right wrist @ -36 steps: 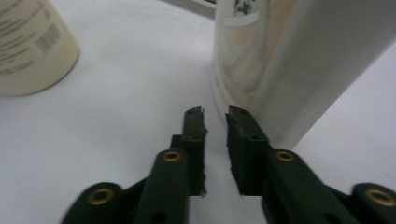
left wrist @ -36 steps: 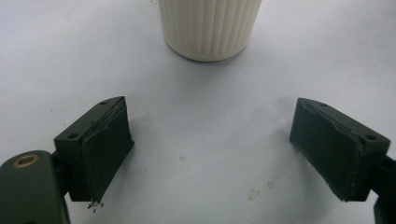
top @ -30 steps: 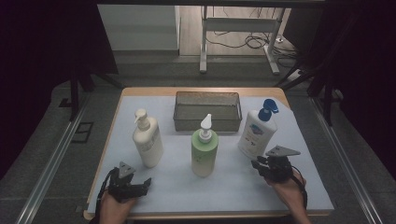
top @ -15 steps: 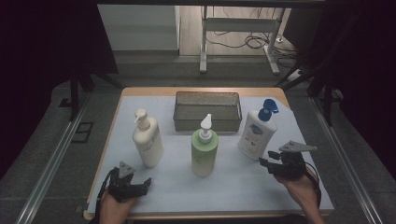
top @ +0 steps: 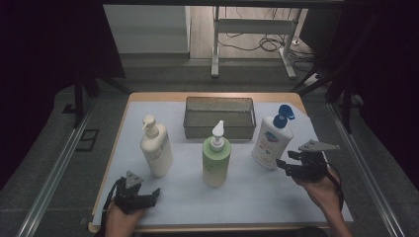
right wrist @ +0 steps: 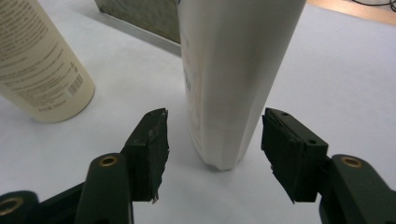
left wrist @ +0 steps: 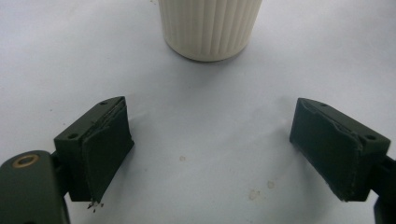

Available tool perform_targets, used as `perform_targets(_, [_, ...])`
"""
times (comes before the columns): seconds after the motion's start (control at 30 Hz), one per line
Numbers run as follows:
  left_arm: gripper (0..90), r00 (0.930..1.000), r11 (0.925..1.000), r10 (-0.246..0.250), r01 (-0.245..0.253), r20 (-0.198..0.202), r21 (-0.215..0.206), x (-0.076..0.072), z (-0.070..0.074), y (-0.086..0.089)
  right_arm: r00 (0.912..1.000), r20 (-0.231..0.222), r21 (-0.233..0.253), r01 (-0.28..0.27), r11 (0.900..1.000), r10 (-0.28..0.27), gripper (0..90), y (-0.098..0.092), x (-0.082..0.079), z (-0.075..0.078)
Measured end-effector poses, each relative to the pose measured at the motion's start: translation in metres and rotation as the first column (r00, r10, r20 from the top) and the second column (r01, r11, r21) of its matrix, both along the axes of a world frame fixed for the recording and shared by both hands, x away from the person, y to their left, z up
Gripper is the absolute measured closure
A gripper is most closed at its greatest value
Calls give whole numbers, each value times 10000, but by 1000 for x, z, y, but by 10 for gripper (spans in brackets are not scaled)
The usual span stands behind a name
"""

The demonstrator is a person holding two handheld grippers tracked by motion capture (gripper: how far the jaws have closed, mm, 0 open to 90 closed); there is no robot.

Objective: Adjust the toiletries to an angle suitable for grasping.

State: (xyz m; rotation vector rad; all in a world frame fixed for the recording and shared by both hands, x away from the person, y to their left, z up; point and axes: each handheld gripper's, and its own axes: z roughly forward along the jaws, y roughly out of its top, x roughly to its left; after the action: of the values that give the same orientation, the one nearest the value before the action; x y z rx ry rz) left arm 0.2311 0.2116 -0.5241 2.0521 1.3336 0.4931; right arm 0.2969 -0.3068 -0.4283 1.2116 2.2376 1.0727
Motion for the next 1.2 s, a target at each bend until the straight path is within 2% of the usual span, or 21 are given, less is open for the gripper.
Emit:
perform_targets(0.4, [122,10000,10000,-17,17,-8,18,0,0,0,9999,92,80,-60,10000,59,354,5,21,8])
perform_targets(0.87, [121,10000,10000,-19,19,-12,21,0,0,0,9994,124,-175,-312,9994,315,342,18,41,10])
perform_targets(1.2, [122,10000,10000,-18,18,-19,17,0,0,0,9990,107,-341,-429,9985,433,332,28,55,5])
